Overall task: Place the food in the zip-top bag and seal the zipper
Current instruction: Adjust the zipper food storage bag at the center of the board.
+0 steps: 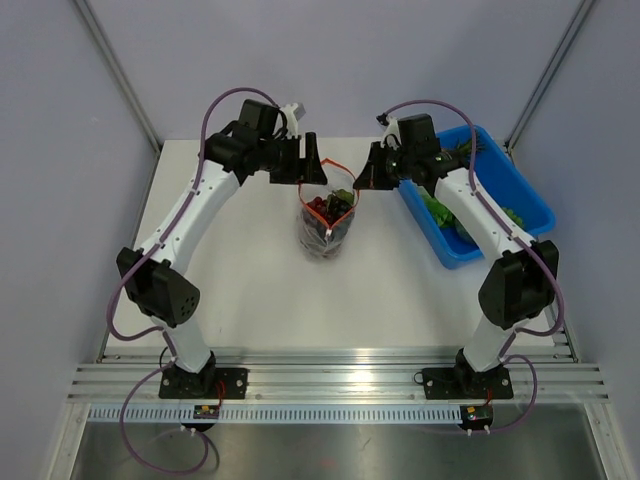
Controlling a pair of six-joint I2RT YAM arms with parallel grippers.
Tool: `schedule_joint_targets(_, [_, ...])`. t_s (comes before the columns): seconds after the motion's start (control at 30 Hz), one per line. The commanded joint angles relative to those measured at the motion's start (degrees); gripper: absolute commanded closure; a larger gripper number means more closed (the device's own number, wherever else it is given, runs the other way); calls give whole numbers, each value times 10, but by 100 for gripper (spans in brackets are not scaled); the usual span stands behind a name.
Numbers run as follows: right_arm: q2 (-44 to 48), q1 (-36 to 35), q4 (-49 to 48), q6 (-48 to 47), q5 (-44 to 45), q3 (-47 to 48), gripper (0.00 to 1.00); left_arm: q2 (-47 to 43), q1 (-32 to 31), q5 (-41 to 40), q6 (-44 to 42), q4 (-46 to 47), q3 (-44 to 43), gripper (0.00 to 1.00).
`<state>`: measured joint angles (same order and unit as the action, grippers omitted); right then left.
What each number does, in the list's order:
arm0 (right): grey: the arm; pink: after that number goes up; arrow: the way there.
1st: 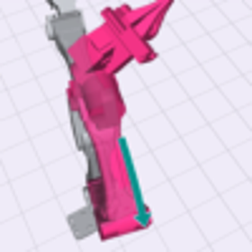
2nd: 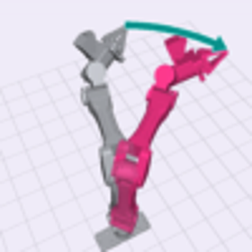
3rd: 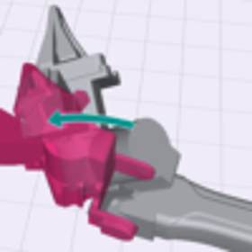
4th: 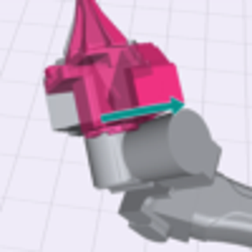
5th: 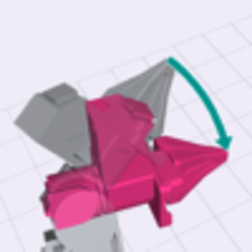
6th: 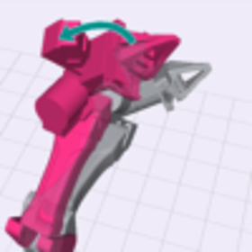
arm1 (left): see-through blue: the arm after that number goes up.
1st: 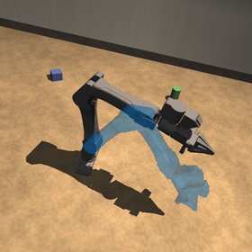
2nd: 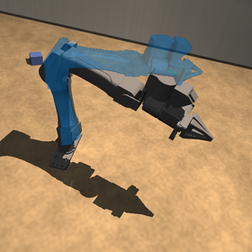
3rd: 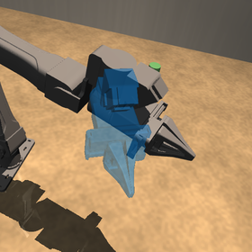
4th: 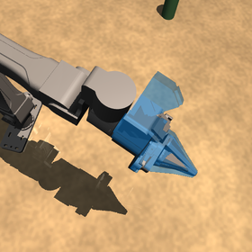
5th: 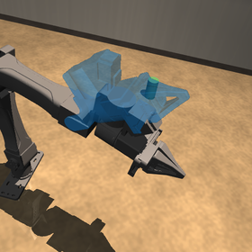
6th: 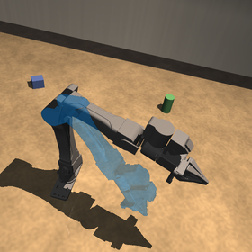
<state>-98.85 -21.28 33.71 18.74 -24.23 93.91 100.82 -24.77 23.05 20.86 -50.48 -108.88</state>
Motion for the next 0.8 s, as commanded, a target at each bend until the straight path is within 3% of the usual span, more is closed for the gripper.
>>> schedule_joint_targets(0.0, [-16, -2, -17, -20, -53, 55, 100, 8, -9, -141, -42, -27, -37, 25])
schedule_joint_targets(0.17, [-41, -2, 15, -56, -72, 90, 100, 20, -18, -224, -65, -39, -52, 27])
schedule_joint_targets(0.4, [-85, -2, 60, -85, -85, 173, 100, 85, -18, -226, -70, -60, -121, 42])
schedule_joint_targets(0.5, [-107, -2, 85, -99, -90, 211, 100, 96, -17, -220, -57, -55, -142, 70])
schedule_joint_targets(0.53, [-114, -2, 95, -101, -82, 222, 93, 101, -15, -216, -51, -54, -152, 78])
schedule_joint_targets(0.57, [-119, -2, 121, -104, -72, 233, 88, 103, -14, -205, -39, -54, -156, 99])
schedule_joint_targets(0.6, [-121, -2, 138, -113, -59, 255, 82, 105, -12, -199, -30, -54, -158, 100])
schedule_joint_targets(0.67, [-101, -2, 152, -121, -28, 246, 41, 97, 2, -182, 12, -42, -138, 100])
schedule_joint_targets(0.73, [-44, -5, 130, -118, 11, 200, 26, 85, 30, -166, 57, -27, -111, 100])
schedule_joint_targets(0.77, [-18, -7, 76, -111, 15, 128, 19, 71, 43, -123, 89, 0, -73, 100])
